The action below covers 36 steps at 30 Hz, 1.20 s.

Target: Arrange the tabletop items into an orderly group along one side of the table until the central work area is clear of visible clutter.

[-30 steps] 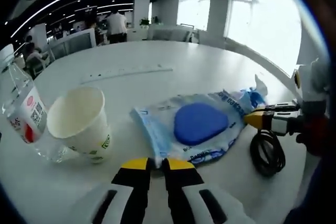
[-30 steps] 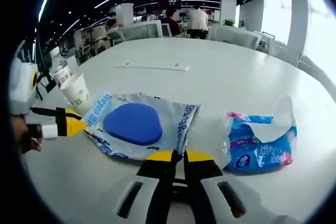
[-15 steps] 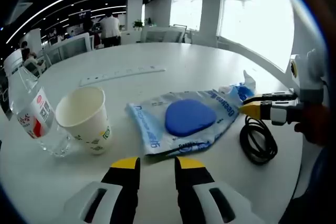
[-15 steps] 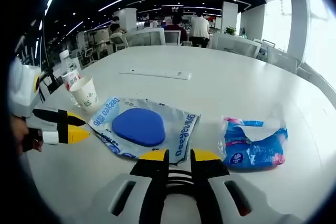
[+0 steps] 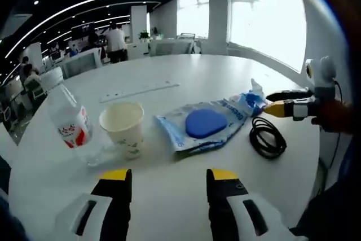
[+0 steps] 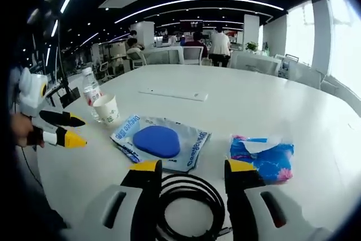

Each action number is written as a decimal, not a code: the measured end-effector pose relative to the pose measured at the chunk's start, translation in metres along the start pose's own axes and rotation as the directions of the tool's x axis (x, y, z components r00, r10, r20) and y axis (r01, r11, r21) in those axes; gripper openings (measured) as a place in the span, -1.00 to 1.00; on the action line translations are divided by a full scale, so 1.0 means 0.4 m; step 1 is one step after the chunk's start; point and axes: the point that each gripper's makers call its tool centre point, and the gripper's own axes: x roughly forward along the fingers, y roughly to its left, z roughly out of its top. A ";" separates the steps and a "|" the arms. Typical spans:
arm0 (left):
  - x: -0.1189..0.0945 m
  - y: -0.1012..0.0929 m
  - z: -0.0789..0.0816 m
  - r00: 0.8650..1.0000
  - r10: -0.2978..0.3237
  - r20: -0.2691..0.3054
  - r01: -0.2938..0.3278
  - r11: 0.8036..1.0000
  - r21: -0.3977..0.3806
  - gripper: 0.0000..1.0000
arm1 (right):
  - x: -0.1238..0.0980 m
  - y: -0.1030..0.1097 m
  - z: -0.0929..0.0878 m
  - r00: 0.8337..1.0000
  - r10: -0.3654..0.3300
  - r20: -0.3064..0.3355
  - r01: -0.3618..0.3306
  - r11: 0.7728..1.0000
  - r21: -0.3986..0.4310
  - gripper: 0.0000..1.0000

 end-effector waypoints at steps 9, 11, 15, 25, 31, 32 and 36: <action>-0.108 0.074 -0.005 1.000 0.010 0.021 -0.009 1.000 -0.021 0.48 | -0.067 -0.011 -0.010 0.999 0.035 0.012 -0.035 0.999 -0.016 0.36; -0.130 0.089 -0.009 0.999 0.010 0.030 -0.009 0.999 -0.032 0.52 | -0.084 -0.015 -0.009 0.999 0.036 0.019 -0.036 0.999 -0.004 0.42; -0.166 0.110 -0.011 0.999 -0.001 0.051 0.004 0.998 -0.064 0.60 | -0.110 -0.029 -0.019 0.999 0.033 0.023 -0.034 0.999 0.010 0.56; -0.214 0.130 -0.021 0.999 -0.014 0.047 0.017 0.997 -0.080 0.81 | -0.168 -0.073 -0.047 0.999 0.041 0.003 -0.041 0.999 0.018 0.77; -0.242 0.126 -0.027 0.999 -0.038 0.020 0.040 0.993 -0.109 0.91 | -0.205 -0.086 -0.061 0.998 0.058 -0.020 -0.058 0.998 0.014 0.85; -0.250 0.120 -0.021 0.999 -0.048 0.020 0.050 0.992 -0.117 0.94 | -0.214 -0.084 -0.060 0.998 0.064 -0.023 -0.064 0.998 0.019 0.86; -0.263 0.119 -0.036 0.998 -0.069 0.005 0.069 0.991 -0.111 0.99 | -0.234 -0.087 -0.063 0.997 0.069 -0.037 -0.068 0.997 0.027 0.93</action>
